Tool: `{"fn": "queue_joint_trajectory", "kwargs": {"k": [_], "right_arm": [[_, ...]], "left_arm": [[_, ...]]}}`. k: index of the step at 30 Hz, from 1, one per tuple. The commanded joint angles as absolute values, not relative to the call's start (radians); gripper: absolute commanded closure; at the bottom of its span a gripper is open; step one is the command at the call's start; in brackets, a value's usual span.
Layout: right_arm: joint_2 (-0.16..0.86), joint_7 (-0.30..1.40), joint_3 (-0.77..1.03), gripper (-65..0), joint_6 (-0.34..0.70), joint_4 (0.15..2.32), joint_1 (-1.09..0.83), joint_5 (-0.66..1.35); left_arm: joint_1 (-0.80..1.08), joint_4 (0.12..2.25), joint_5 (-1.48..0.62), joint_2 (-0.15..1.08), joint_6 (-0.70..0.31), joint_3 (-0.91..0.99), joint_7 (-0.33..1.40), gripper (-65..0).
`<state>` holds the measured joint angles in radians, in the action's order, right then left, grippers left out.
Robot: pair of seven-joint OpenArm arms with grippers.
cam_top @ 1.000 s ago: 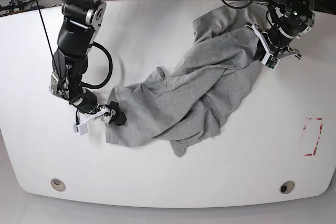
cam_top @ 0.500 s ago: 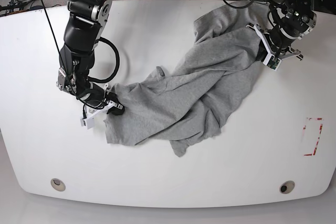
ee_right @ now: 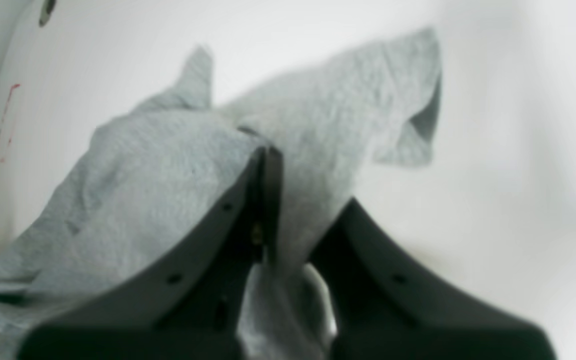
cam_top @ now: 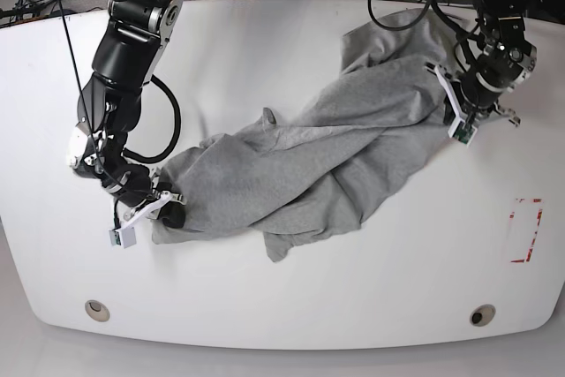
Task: Fold the T-shirt properly
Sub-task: 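Pull the shirt taut between both grippers, stretching it apart, then lift the shirt with both grippers and lay it flat across the table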
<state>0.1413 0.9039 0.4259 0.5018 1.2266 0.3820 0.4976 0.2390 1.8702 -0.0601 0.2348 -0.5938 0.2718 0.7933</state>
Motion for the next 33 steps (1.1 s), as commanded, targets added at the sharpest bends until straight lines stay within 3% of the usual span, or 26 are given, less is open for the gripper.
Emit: {"fn": "queue_joint_trajectory", "kwargs": {"k": [1, 9, 20, 33], "right_arm": [[0.176, 0.883, 0.390, 0.0, 0.510, 1.283, 0.452, 0.516], [0.220, 0.883, 0.278, 0.0, 0.510, 1.320, 0.596, 0.518], [0.248, 0.883, 0.133, 0.0, 0.510, 1.313, 0.849, 0.515], [0.297, 0.883, -0.013, 0.0, 0.510, 1.227, 1.218, 0.516]], "left_arm": [[0.166, 1.891, -0.065, 0.246, -0.588, 0.277, 0.832, 0.0], [-0.085, 1.886, -0.064, 0.245, -0.588, 0.271, 0.986, 0.0], [-0.328, 1.888, -0.064, 0.254, -0.588, 0.275, 1.049, 0.0], [-0.615, 1.886, -0.062, 0.423, -0.585, 0.278, 1.049, 0.0]]}}
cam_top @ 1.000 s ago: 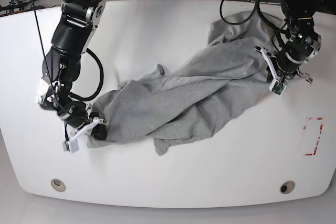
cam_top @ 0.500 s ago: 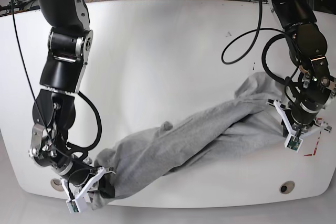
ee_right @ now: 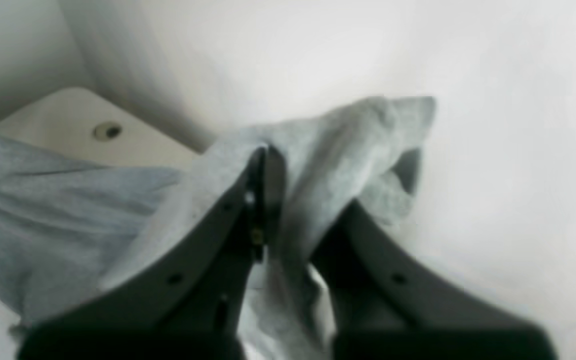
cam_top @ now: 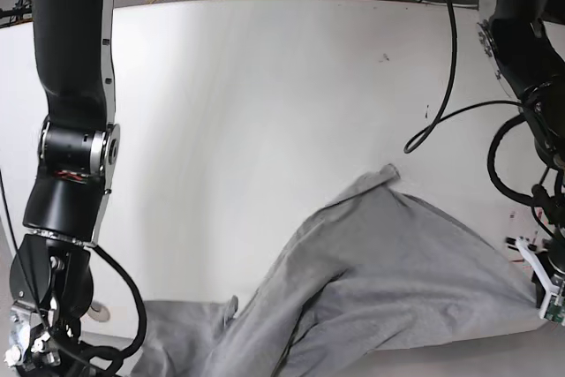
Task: Fold the T-shirt properly
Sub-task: 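Lift the shirt with both grippers and lay it flat across the table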
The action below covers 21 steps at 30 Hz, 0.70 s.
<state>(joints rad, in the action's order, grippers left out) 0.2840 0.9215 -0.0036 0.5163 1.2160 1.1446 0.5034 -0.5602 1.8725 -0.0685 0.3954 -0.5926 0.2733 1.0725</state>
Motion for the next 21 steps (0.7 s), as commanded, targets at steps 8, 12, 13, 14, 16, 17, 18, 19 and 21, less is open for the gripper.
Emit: {"fn": "queue_joint_trajectory", "kwargs": {"k": [8, 12, 13, 14, 16, 17, 18, 19, 21], "right_arm": [[0.332, 0.885, -0.097, 0.0, 0.510, 1.231, 1.306, 0.522], [0.349, 0.898, -0.096, 0.0, 0.510, 1.234, 1.306, 0.524], [0.355, 0.906, -0.096, 0.0, 0.510, 1.234, 1.306, 0.524], [0.355, 0.909, -0.096, 0.0, 0.513, 1.234, 1.299, 0.524], [0.363, 0.915, -0.088, 0.0, 0.518, 1.241, 1.262, 0.524], [0.371, 0.920, -0.073, 0.0, 0.518, 1.260, 1.239, 0.526], [0.375, 0.928, -0.054, 0.0, 0.518, 1.285, 1.211, 0.526], [0.374, 0.932, -0.045, 0.0, 0.518, 1.297, 1.190, 0.526], [0.374, 0.944, -0.033, 0.0, 0.518, 1.331, 1.129, 0.526]], "left_arm": [[-0.763, 1.871, -0.062, 0.498, -0.585, 0.278, 1.049, 0.0], [-0.769, 1.821, -0.065, 0.524, -0.585, 0.278, 1.047, 0.0], [-0.766, 1.811, -0.065, 0.526, -0.585, 0.278, 1.047, 0.0], [-0.763, 1.807, -0.065, 0.527, -0.585, 0.280, 1.047, 0.0], [-0.743, 1.802, -0.065, 0.527, -0.585, 0.282, 1.047, 0.0], [-0.720, 1.802, -0.065, 0.527, -0.585, 0.289, 1.047, 0.0], [-0.696, 1.805, -0.065, 0.527, -0.587, 0.305, 1.047, 0.0], [-0.682, 1.805, -0.067, 0.527, -0.587, 0.317, 1.047, 0.0], [-0.647, 1.805, -0.068, 0.524, -0.588, 0.341, 1.047, 0.0]]}}
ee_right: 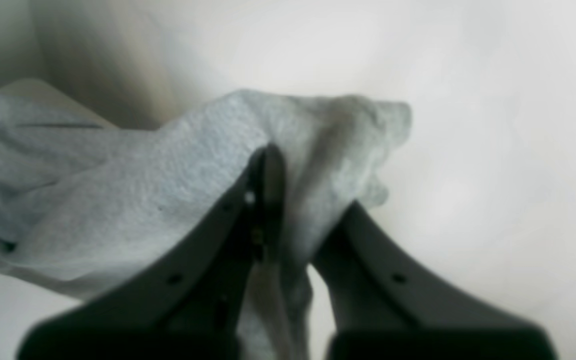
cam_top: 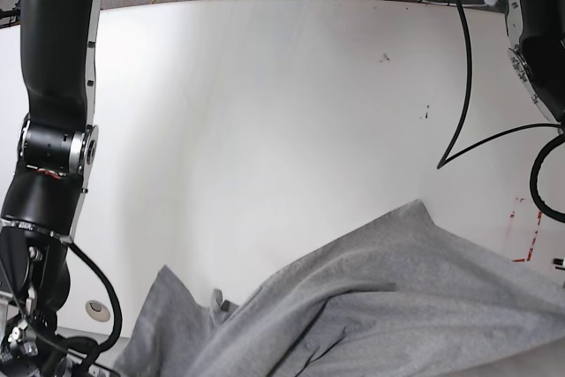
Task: Fold the T-shirt properly
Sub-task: 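Lift the shirt with both grippers and lay it flat across the table, then release the shirt with the right gripper and move it along the edge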
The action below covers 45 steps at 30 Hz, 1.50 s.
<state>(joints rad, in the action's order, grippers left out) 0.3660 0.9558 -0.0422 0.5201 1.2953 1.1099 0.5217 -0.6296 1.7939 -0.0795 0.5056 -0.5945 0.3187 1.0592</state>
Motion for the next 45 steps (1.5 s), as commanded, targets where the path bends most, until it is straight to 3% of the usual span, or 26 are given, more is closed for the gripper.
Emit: {"fn": "queue_joint_trajectory", "kwargs": {"k": [1, 24, 40, 45], "right_arm": [[0.377, 0.947, -0.031, 0.0, 0.518, 1.348, 1.099, 0.526], [0.374, 0.951, 0.182, 0.0, 0.518, 1.667, 0.340, 0.526], [0.314, 0.951, 0.298, 0.0, 0.521, 1.824, -0.108, 0.526], [0.306, 0.951, 0.300, 0.0, 0.522, 1.824, -0.203, 0.605]], "left_arm": [[-0.628, 1.805, -0.068, 0.524, -0.588, 0.351, 1.047, 0.0], [0.004, 1.977, -0.073, 0.447, -0.591, 0.529, 1.046, 0.0], [0.289, 1.968, -0.071, 0.409, -0.591, 0.561, 1.043, 0.0], [0.344, 1.969, -0.065, 0.363, -0.591, 0.599, 1.043, 0.0]]}}
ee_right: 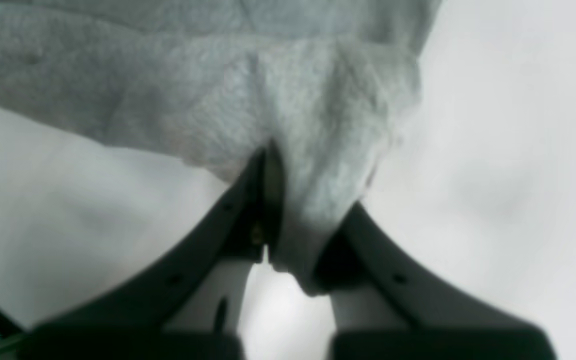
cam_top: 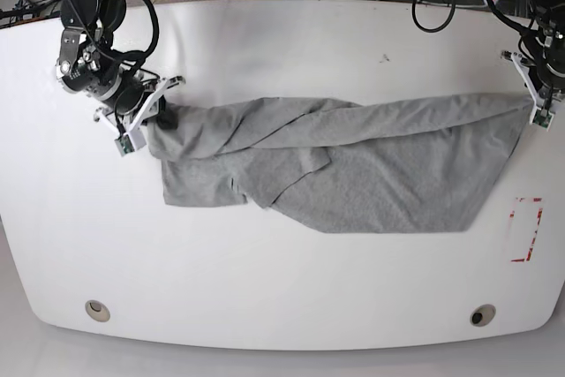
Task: Fold the T-shirt properly
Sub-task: 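Release the shirt with the right gripper and move it along the edge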
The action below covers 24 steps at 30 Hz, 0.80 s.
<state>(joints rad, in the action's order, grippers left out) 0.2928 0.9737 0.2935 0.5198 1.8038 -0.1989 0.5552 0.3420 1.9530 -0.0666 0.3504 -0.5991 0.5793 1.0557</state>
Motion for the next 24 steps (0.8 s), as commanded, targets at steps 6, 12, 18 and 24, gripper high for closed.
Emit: {"fn": "queue_joint_trajectory", "kwargs": {"k": [6, 12, 18, 24], "right_arm": [[0.311, 0.951, 0.300, 0.0, 0.516, 1.824, -0.292, 0.728], [0.311, 0.951, 0.300, 0.0, 0.521, 1.822, -0.346, 0.750], [0.343, 0.951, 0.300, 0.0, 0.521, 1.817, -0.380, 0.753], [0.361, 0.963, 0.315, -26.2, 0.545, 1.853, -0.407, 0.819]], "left_arm": [[0.395, 1.968, -0.065, 0.348, -0.591, 0.639, 1.043, 0.0], [0.417, 1.968, -0.065, 0.346, -0.591, 0.680, 1.043, 0.0], [0.417, 1.968, -0.065, 0.349, -0.591, 0.687, 1.043, 0.0], [0.417, 1.968, -0.067, 0.349, -0.591, 0.684, 1.043, 0.0]]}}
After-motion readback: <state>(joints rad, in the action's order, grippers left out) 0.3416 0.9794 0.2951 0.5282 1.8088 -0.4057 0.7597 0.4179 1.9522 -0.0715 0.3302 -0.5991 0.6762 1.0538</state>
